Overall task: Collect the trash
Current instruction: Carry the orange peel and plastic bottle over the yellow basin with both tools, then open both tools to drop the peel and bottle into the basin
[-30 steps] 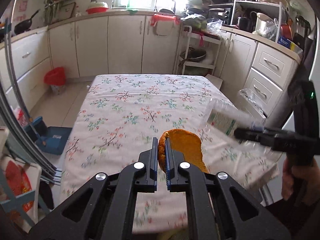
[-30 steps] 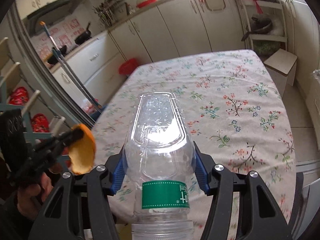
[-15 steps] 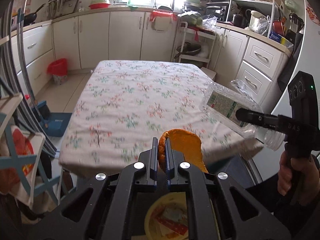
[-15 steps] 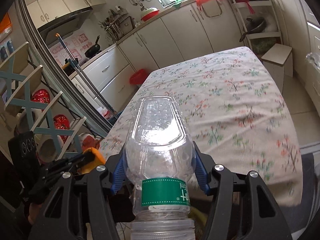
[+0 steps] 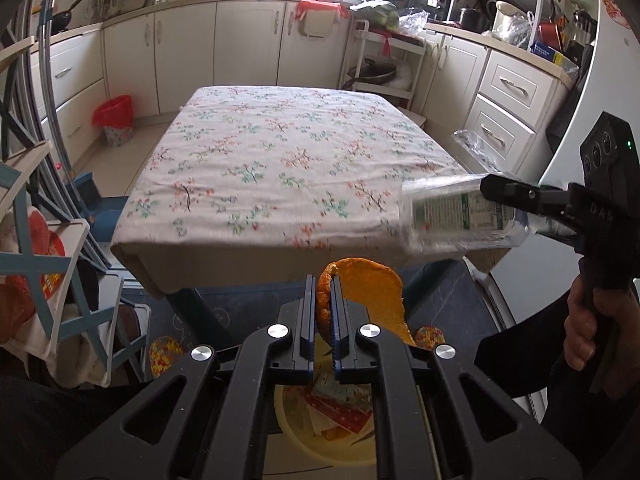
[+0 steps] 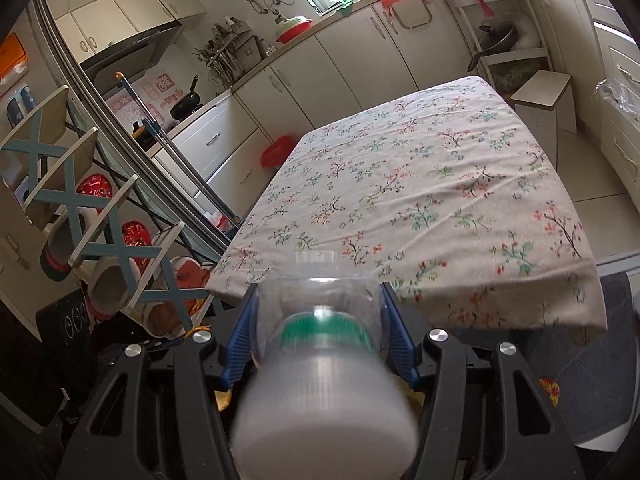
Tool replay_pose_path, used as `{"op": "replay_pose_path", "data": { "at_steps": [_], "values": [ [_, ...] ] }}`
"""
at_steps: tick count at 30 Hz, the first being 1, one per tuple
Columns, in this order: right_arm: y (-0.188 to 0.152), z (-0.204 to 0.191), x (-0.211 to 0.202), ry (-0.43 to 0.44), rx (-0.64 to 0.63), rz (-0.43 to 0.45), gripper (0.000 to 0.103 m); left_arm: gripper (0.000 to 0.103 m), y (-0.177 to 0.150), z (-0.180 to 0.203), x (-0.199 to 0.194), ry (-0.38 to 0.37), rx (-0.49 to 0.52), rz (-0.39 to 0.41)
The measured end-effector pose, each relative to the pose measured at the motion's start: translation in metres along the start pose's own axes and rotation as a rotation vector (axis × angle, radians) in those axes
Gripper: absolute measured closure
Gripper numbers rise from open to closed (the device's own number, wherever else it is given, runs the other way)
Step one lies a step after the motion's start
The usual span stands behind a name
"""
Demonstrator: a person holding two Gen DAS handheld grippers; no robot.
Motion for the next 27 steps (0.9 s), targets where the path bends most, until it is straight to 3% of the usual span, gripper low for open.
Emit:
{"op": "replay_pose_path", "data": {
  "at_steps": [12,20,27],
  "values": [
    [-0.026,-0.009,0.004,-0.017,-0.020,-0.044,0.045,0.097,-0.032,0.016,0.028,-0.017,0.036,-0.133],
    [-0.030,-0.007,0.001,-0.017,-0.016,-0.043,0.045,0.093,-0.056,0.029,0.083,-0.032,0.089,-0.369],
    [-0.032,-0.007,0.003,-0.017,-0.017,-0.053,0.045,0.087,-0.054,0.024,0.079,-0.032,0.060,-0.356]
  ]
}}
Point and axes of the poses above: each gripper's, at about its wrist camera, not at the fingertips, and x roughly the way its jaws point, z to its right, y to its top, the point moved 4 cm from there along x, roughly the way its jaws point, and after that the axes turned 15 degrees about -z, right-handed, at the moved point
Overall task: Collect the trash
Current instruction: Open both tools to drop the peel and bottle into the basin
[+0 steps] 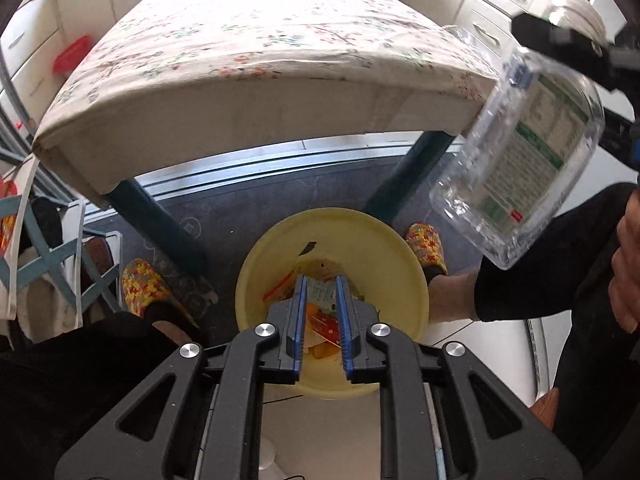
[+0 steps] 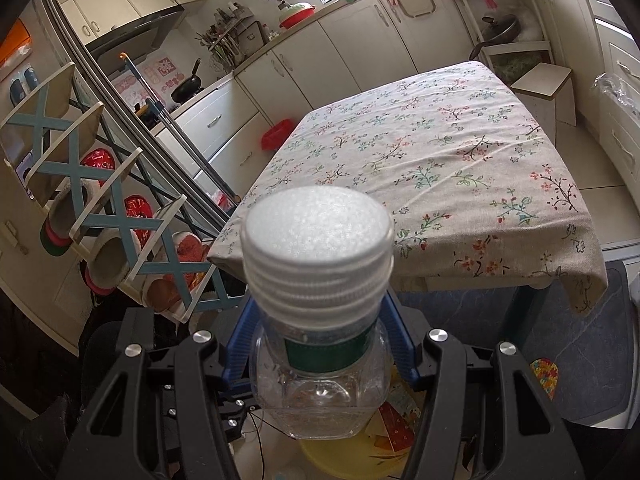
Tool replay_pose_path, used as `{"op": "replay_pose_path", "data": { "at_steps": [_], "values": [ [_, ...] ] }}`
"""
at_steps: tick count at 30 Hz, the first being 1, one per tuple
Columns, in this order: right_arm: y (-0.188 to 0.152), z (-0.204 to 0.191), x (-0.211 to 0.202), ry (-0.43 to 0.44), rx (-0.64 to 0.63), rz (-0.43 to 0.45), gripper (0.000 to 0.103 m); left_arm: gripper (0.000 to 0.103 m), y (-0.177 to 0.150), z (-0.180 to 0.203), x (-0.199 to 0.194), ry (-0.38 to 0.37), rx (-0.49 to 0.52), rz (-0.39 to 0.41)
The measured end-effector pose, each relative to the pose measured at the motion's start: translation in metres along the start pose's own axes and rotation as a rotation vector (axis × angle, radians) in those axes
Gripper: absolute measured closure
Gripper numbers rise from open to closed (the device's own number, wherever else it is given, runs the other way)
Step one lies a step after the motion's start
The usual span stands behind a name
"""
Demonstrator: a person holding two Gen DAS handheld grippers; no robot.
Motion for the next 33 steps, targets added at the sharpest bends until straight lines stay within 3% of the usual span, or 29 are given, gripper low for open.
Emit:
{"op": "replay_pose_path", "data": {
  "at_steps": [4,6,13,16,19,25,33],
  "values": [
    [-0.003,-0.002,0.007,-0.006,-0.006,-0.025,0.045,0.076,0.003,-0.006,-0.011,0.012,-0.031,0.048],
    [-0.006,-0.006,0.015,-0.009,-0.014,-0.055,0.045,0.059,0.005,-0.014,-0.026,0.026,-0.072,0.117],
    [-0.037,-0.024,0.076,-0.055,-0.084,-0.305,0.045,0.029,0.006,-0.036,-0.075,0.078,-0.204,0.329],
    [-0.041,-0.022,0.085,-0.079,-0.074,-0.338,0.037,0.018,0.006,-0.038,-0.091,0.111,-0.226,0.391],
    [-0.037,-0.018,0.074,-0.089,-0.056,-0.300,0.032,0.008,0.005,-0.036,-0.111,0.145,-0.229,0.460],
    [-0.035,-0.012,0.047,-0.097,-0.024,-0.214,0.030,0.008,0.002,-0.019,-0.148,0.192,-0.226,0.532],
    [-0.041,-0.051,-0.041,-0.281,-0.060,0.083,0.009,0.008,-0.026,0.017,-0.183,0.222,-0.160,0.535]
  ]
}}
Point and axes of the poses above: each gripper's, at about its wrist camera, not at the fingertips, and x roughly the way its jaws point, z to its right, y to its top, the point moved 4 cm from there along x, roughly the way its jaws point, and after that the axes turned 15 degrees about -z, right-handed, at the moved point
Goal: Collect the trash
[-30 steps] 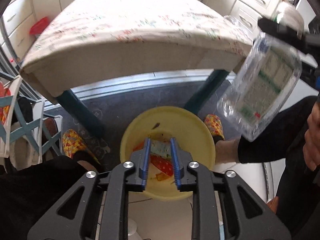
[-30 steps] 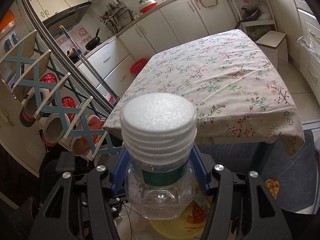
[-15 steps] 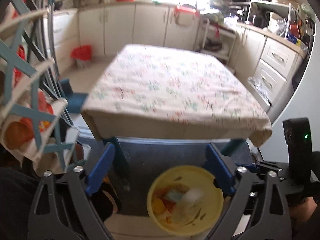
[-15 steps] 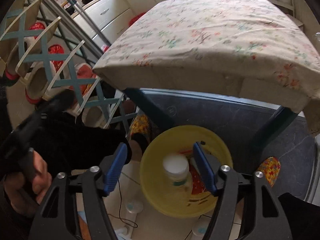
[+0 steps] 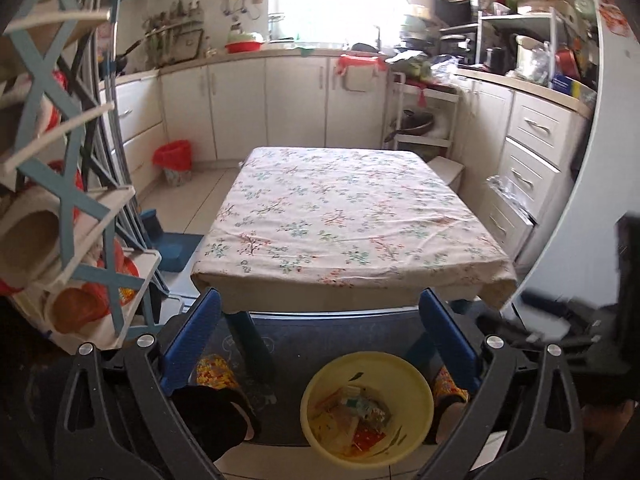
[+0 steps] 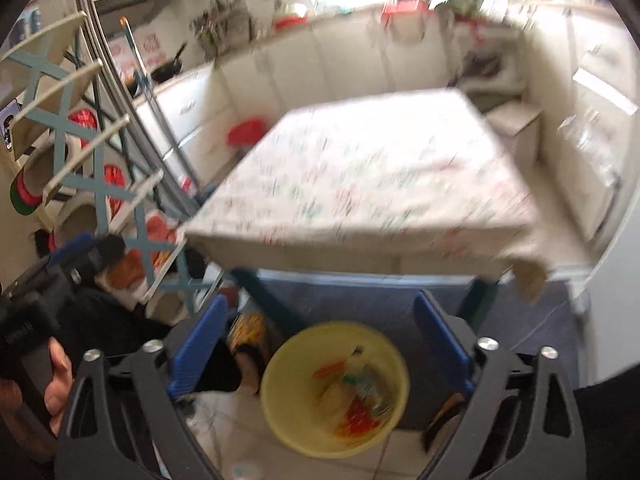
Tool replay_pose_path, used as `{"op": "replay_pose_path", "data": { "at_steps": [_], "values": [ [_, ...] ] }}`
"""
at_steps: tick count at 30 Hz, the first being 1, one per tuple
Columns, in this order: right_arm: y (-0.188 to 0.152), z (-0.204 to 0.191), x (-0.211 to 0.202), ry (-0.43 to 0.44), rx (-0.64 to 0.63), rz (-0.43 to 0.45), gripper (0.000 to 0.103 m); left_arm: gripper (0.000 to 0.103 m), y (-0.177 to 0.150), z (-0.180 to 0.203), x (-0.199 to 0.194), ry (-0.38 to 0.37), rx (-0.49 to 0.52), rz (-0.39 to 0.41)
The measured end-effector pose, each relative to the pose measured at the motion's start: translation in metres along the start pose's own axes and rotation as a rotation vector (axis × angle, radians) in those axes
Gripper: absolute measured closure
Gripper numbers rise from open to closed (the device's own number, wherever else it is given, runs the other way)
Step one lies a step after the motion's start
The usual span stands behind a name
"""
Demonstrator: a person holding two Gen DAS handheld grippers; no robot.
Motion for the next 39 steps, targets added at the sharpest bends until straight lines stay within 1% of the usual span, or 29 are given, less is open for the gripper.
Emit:
{"op": "replay_pose_path", "data": {
  "at_steps": [2,4,5,6,7,9,10,12,15,17,19,27,33,39],
  "values": [
    [-0.002,-0.002,-0.027,-0.049,0.000,0.050,0.007,0.008,-0.003,0.005,-0.012,-0.026,0.009,-0.025],
    [-0.004,-0.003,-0.047,-0.091,0.011,0.073,0.007,0.008,-0.006,0.009,-0.024,-0.077,0.009,-0.071],
    [-0.004,-0.004,-0.055,-0.095,0.021,0.078,0.007,0.008,-0.009,0.012,-0.033,-0.111,0.019,-0.087],
    [-0.005,-0.004,-0.066,-0.096,0.035,0.088,0.007,0.008,-0.011,0.015,-0.044,-0.133,0.030,-0.077],
    [-0.006,-0.005,-0.080,-0.096,0.049,0.103,0.007,0.008,-0.014,0.018,-0.056,-0.132,0.038,-0.053],
    [-0.009,-0.009,-0.097,-0.111,0.055,0.124,0.007,0.008,-0.020,0.024,-0.071,-0.114,0.060,-0.028],
    [-0.009,-0.014,-0.104,-0.117,0.059,0.131,0.007,0.008,-0.024,0.027,-0.081,-0.085,0.070,-0.013],
    [-0.017,-0.019,-0.119,-0.105,0.075,0.145,0.007,0.008,-0.028,0.031,-0.092,-0.055,0.077,-0.001],
    [-0.031,-0.029,-0.130,-0.093,0.106,0.153,0.007,0.008,-0.034,0.032,-0.105,-0.039,0.058,0.004],
    [-0.041,-0.036,-0.132,-0.074,0.107,0.156,0.007,0.008,-0.037,0.032,-0.112,-0.024,0.052,0.002],
    [-0.048,-0.040,-0.134,-0.078,0.101,0.163,0.007,0.008,-0.039,0.032,-0.117,-0.018,0.050,0.003],
    [-0.053,-0.045,-0.156,-0.098,0.097,0.237,0.007,0.008,-0.042,0.029,-0.134,0.004,0.036,0.034],
    [-0.053,-0.049,-0.158,-0.105,0.084,0.241,0.007,0.008,-0.041,0.026,-0.137,0.028,0.027,0.050],
    [-0.054,-0.050,-0.157,-0.108,0.075,0.242,0.007,0.008,-0.041,0.025,-0.136,0.038,0.021,0.044]
  ]
}}
Point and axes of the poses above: each gripper's, at about its wrist camera, not at the fingertips, and x roughly the way its jaws point, z to its right, y to its top, the point moved 4 cm from there along x, roughly the way its jaws point, and after that the axes turned 15 degrees about -z, right-handed, at the moved point
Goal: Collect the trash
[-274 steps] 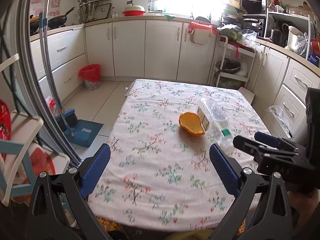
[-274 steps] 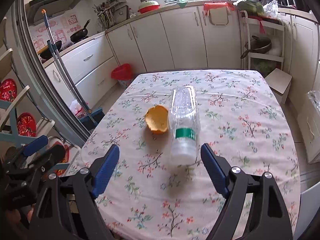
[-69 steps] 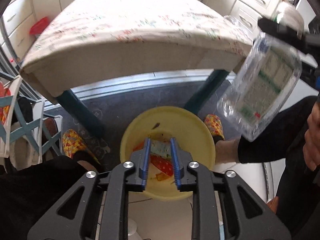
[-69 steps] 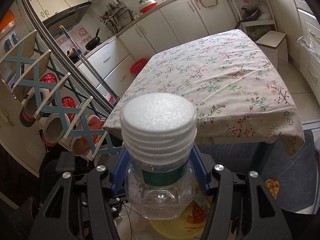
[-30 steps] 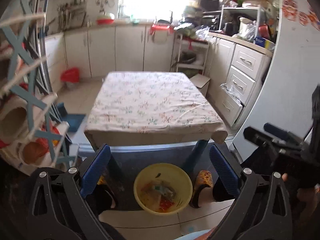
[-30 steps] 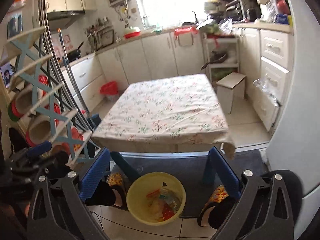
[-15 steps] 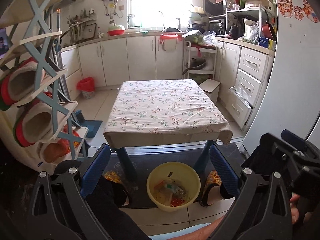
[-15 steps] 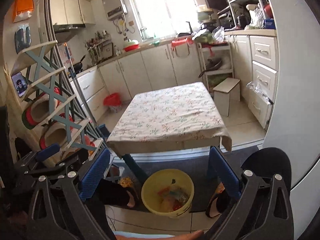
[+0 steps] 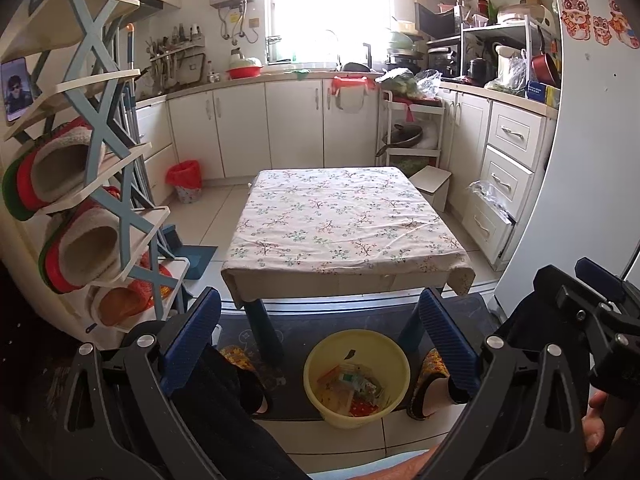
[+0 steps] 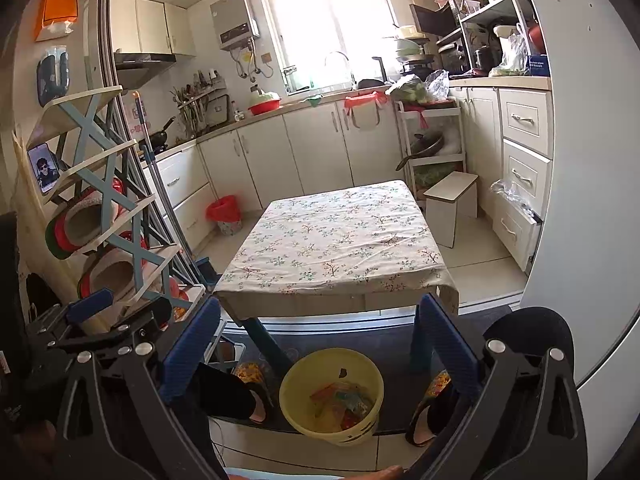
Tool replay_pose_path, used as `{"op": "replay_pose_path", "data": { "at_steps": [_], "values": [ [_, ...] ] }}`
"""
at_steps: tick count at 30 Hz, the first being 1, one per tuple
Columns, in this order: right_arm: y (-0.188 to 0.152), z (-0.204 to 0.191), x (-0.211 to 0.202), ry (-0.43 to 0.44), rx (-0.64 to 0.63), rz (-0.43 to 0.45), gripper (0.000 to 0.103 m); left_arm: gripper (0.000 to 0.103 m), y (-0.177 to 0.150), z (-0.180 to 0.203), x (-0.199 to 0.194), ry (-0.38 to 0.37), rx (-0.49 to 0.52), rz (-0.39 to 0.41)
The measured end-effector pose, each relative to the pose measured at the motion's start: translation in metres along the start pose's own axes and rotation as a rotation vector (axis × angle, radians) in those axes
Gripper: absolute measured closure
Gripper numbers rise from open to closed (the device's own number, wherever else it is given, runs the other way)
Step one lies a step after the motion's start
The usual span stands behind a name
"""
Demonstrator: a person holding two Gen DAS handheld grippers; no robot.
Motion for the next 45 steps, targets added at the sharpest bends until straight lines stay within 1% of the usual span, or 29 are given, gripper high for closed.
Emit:
{"op": "replay_pose_path", "data": {
  "at_steps": [45],
  "values": [
    [0.0005,-0.0008,-0.0028,-0.003,-0.034,0.001,0.007,0.008,0.0007,-0.0064,-0.0066,0.018,-0.026,0.018]
  ]
}}
Point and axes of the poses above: each gripper's, at about its wrist camera, not at the fingertips, and x roughly the way its jaws point, z to its right, y to its top, the point moved 4 cm from there along x, roughly the way its jaws point, and after that the axes turned 15 degrees about -z, right-handed, at the moved point
